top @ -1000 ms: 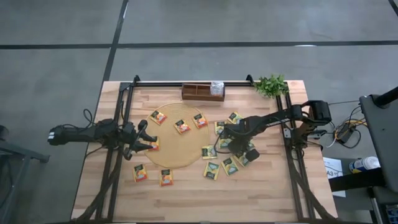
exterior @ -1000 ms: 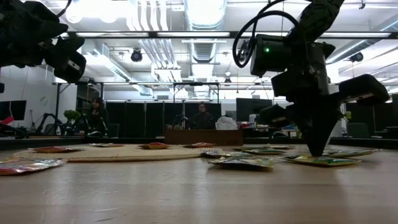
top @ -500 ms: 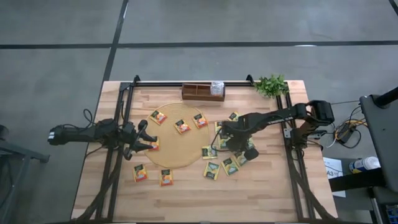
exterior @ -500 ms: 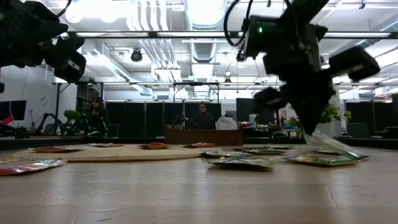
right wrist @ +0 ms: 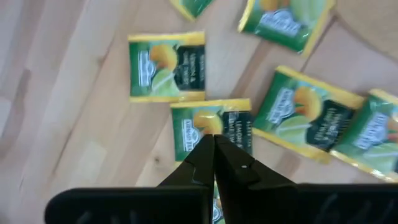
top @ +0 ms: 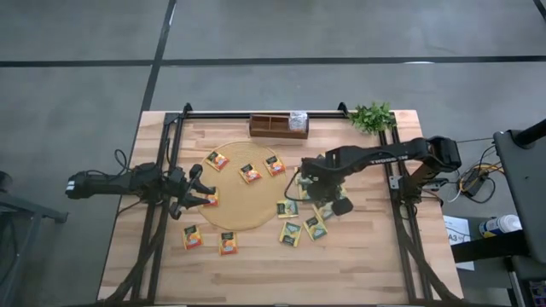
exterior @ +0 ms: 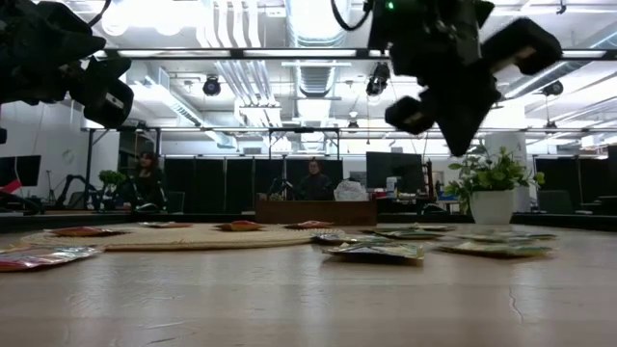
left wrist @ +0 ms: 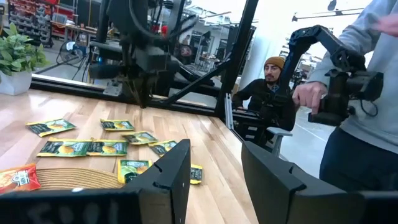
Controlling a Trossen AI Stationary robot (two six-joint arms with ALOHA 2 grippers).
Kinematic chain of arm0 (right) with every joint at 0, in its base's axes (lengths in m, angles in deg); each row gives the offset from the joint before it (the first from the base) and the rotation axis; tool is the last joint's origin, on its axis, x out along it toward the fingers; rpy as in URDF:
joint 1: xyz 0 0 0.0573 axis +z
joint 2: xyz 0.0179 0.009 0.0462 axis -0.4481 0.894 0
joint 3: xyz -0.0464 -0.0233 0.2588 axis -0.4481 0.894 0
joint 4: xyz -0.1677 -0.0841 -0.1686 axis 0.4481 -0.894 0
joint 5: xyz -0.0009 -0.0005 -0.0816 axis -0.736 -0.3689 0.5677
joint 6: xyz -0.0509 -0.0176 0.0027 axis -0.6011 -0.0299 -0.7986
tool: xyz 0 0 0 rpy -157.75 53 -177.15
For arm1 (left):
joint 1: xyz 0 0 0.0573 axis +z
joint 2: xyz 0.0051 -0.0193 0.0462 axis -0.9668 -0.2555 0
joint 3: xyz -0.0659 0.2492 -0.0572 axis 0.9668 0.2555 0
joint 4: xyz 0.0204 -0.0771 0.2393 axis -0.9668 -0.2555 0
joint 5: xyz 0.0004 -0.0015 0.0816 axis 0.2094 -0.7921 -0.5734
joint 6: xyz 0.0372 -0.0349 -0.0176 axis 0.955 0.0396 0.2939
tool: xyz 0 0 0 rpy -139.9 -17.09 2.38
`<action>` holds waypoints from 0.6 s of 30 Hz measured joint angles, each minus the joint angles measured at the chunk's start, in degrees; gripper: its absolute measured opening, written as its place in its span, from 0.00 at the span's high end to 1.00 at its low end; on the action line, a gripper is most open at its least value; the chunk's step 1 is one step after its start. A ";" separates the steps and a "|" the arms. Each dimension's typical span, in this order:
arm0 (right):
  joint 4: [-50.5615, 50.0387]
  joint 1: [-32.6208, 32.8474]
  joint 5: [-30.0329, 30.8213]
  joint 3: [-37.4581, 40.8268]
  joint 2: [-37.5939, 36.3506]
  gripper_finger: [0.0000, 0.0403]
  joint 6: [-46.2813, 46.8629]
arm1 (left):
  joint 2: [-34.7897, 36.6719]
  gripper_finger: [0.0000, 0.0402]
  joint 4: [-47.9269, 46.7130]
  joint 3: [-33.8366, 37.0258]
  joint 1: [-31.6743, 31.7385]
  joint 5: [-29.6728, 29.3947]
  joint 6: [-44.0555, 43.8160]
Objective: Pick & Place Tea
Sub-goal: Put the yellow tea bag into the middle section of the wooden organizer
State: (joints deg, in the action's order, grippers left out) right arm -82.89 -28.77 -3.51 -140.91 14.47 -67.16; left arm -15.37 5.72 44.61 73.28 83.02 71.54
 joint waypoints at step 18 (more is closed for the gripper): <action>-1.34 -0.90 2.31 -6.32 0.92 0.97 3.97 | 0.00 0.66 0.00 0.00 0.00 0.00 0.00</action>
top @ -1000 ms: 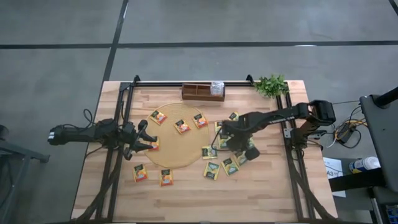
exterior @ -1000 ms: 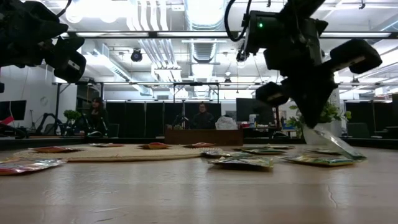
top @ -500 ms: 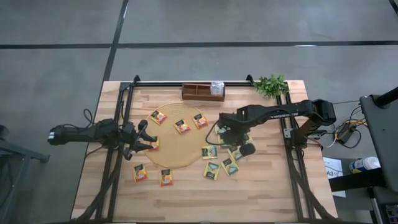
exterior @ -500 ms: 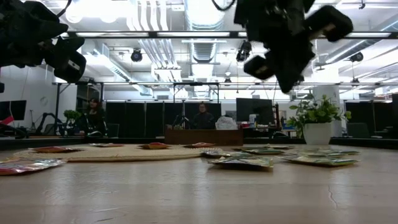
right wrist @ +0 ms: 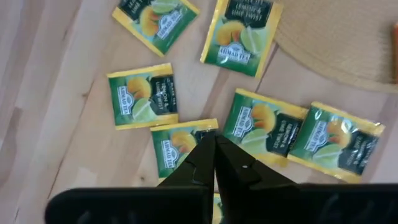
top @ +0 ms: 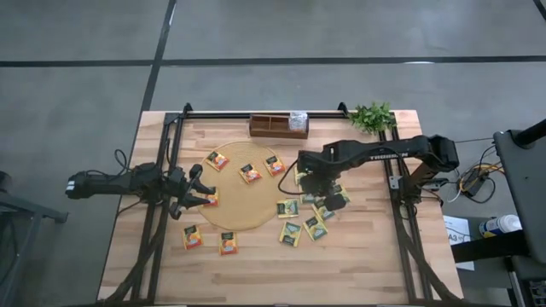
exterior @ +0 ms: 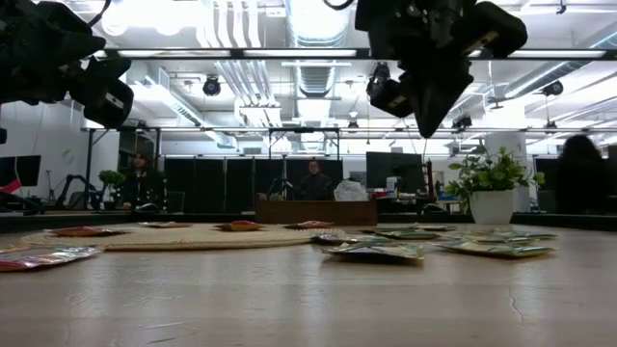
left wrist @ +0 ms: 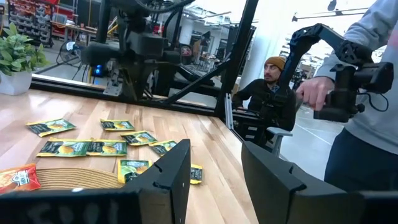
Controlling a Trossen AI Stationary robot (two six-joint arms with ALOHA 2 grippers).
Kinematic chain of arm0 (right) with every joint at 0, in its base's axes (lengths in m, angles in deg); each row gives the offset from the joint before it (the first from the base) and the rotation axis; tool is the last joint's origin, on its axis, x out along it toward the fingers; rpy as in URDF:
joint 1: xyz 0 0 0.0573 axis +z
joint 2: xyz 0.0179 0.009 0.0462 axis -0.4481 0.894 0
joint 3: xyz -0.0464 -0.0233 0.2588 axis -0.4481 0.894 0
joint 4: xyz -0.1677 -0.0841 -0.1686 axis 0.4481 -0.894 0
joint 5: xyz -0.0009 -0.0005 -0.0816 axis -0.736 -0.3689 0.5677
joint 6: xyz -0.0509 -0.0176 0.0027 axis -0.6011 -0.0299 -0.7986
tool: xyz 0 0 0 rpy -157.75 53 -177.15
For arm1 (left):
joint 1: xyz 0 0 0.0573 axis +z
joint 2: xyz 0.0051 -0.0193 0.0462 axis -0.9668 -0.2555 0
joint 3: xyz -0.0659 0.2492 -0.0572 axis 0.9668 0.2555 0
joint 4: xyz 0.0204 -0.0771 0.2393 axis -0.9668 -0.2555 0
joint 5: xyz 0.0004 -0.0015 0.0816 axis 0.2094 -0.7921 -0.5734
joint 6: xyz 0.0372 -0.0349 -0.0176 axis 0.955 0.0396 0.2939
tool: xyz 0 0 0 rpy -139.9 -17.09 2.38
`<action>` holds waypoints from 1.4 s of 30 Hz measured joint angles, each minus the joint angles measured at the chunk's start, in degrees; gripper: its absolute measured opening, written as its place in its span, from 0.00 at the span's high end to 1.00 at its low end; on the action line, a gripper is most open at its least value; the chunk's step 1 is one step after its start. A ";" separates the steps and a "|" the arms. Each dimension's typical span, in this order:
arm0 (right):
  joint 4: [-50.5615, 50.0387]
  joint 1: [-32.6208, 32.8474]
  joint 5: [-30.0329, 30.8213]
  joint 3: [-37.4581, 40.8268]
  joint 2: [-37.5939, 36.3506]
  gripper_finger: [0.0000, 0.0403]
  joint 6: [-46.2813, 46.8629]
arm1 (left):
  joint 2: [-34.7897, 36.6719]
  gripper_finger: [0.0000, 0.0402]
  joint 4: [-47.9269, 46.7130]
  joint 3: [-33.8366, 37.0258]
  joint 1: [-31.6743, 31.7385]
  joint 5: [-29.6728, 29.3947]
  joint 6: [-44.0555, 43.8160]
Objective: Pick & Place Tea
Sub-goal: Put the yellow tea bag into the middle section of the wooden organizer
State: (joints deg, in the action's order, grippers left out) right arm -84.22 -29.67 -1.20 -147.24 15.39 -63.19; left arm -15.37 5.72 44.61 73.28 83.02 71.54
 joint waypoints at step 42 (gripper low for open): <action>31.39 4.92 0.66 34.19 -0.10 0.66 4.90 | 0.01 0.66 0.01 0.00 -0.02 0.00 0.00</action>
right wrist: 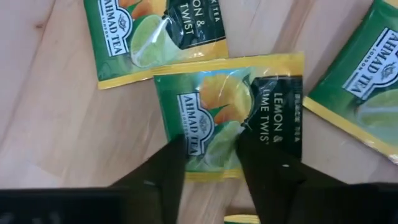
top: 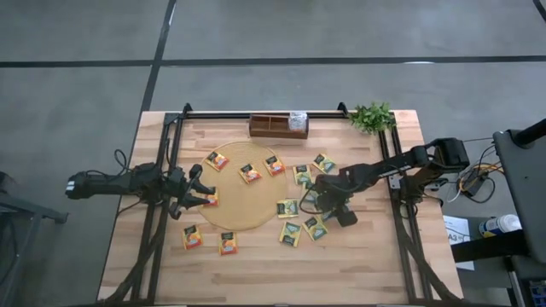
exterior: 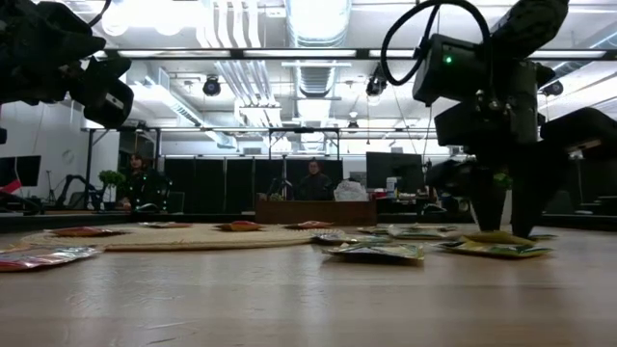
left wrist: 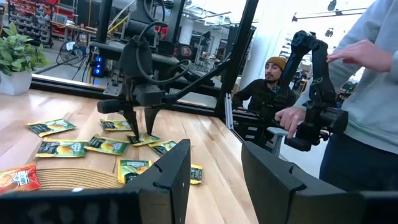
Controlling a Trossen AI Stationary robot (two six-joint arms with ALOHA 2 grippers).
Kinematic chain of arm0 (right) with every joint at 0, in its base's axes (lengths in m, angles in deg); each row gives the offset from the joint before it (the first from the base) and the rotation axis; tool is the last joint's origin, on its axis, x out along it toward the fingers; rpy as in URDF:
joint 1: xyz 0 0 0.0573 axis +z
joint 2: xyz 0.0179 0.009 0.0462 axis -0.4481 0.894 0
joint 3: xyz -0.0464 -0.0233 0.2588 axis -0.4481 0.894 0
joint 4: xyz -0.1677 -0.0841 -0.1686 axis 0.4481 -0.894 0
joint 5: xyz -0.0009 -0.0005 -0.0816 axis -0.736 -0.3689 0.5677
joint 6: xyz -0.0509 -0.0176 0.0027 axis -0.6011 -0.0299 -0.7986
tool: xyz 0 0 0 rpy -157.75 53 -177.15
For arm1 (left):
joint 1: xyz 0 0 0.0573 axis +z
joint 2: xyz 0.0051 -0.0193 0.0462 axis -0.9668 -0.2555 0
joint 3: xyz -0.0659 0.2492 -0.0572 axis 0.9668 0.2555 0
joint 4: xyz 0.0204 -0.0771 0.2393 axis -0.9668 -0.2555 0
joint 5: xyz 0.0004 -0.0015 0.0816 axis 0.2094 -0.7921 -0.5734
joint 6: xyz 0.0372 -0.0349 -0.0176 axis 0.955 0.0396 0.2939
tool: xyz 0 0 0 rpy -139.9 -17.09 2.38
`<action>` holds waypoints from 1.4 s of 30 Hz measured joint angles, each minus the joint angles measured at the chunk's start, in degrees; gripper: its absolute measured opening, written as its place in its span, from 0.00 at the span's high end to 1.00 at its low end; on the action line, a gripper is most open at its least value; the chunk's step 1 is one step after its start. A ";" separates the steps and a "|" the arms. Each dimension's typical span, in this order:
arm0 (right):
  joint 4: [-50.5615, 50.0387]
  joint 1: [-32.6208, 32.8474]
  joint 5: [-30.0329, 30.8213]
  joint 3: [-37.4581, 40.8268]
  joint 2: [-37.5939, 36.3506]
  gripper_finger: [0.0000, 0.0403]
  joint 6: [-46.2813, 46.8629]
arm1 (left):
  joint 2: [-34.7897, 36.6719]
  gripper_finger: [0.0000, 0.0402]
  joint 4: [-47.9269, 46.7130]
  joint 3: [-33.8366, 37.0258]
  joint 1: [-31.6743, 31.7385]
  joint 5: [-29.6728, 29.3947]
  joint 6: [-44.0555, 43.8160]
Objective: Pick & Place Tea
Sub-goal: Put the yellow tea bag into the middle section of the wooden organizer
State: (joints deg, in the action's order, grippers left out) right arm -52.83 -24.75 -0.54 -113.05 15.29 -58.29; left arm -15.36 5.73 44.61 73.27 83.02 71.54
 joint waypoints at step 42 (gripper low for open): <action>-9.91 -8.77 21.85 -14.54 -8.45 0.97 4.67 | 0.02 0.66 0.01 0.00 0.01 0.00 0.00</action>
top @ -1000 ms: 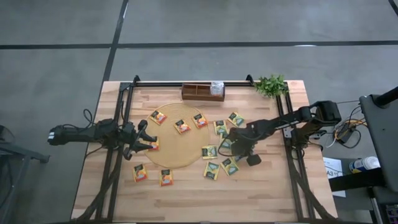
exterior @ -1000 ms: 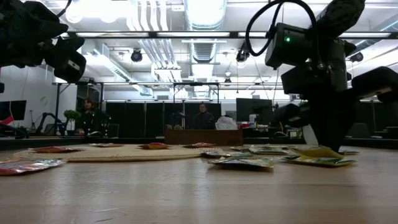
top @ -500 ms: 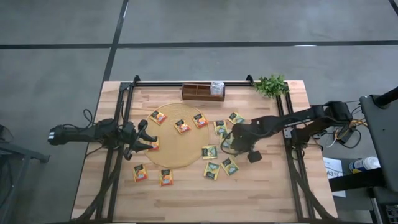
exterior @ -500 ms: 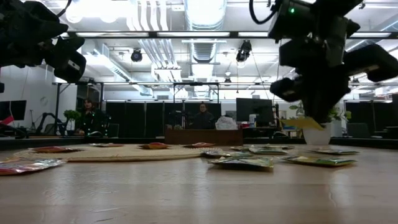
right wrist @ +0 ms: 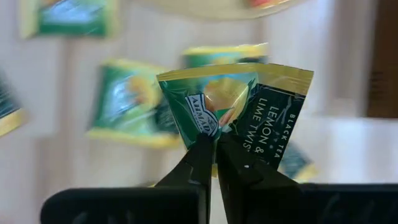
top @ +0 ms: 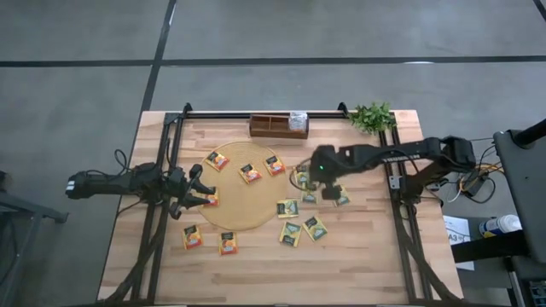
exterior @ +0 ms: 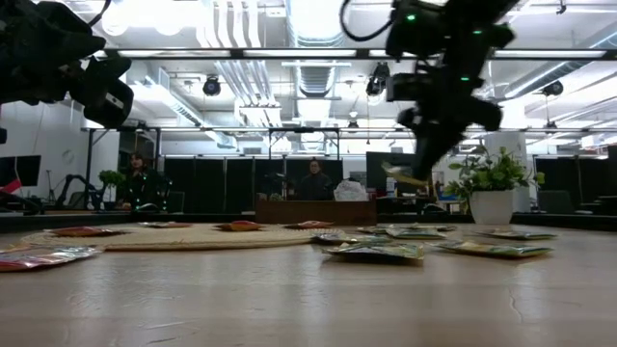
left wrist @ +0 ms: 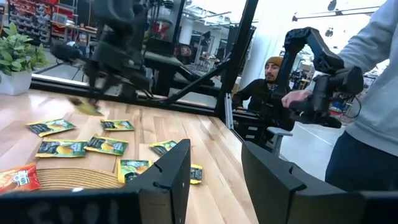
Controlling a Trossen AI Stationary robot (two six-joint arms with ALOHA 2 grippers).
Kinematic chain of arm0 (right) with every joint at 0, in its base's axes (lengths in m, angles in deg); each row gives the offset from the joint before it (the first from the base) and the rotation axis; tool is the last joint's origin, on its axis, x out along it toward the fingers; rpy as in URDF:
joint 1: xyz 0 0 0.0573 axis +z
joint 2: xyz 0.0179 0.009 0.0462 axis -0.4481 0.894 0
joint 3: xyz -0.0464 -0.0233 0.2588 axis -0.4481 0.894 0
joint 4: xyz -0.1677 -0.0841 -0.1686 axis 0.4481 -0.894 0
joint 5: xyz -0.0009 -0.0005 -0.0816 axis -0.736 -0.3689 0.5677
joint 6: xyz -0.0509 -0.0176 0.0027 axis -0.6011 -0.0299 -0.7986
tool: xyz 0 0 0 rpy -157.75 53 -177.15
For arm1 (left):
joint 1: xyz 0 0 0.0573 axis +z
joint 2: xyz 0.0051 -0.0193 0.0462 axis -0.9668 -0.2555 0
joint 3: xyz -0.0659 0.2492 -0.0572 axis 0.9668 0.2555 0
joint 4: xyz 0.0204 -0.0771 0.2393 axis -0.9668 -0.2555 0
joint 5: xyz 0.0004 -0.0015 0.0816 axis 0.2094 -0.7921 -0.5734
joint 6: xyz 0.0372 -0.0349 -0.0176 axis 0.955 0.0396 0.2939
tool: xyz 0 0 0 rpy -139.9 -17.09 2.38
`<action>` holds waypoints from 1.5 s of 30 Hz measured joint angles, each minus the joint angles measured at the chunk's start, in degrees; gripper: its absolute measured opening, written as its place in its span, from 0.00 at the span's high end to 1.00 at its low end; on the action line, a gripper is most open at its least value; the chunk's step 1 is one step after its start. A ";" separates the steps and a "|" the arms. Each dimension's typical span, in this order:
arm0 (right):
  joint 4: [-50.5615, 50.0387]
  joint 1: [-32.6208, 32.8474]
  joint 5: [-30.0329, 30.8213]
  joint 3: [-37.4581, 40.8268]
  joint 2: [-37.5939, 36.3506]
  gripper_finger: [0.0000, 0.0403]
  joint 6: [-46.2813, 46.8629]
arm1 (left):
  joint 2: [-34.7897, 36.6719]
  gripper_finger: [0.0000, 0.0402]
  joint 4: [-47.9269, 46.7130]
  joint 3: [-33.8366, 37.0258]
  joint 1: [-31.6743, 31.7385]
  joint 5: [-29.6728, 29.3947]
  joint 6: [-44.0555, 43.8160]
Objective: Pick & Place Tea
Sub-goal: Put the yellow tea bag into the middle section of the wooden organizer
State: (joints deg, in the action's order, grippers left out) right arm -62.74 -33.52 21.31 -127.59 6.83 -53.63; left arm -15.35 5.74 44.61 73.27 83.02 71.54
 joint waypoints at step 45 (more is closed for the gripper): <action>-7.30 -21.67 4.89 -53.62 41.00 0.97 -14.47 | 0.00 0.66 -0.01 0.00 0.00 0.00 0.00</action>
State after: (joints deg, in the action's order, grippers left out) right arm -70.04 -55.19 26.20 -181.21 47.84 -68.10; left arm -15.35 5.72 44.61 73.27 83.02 71.54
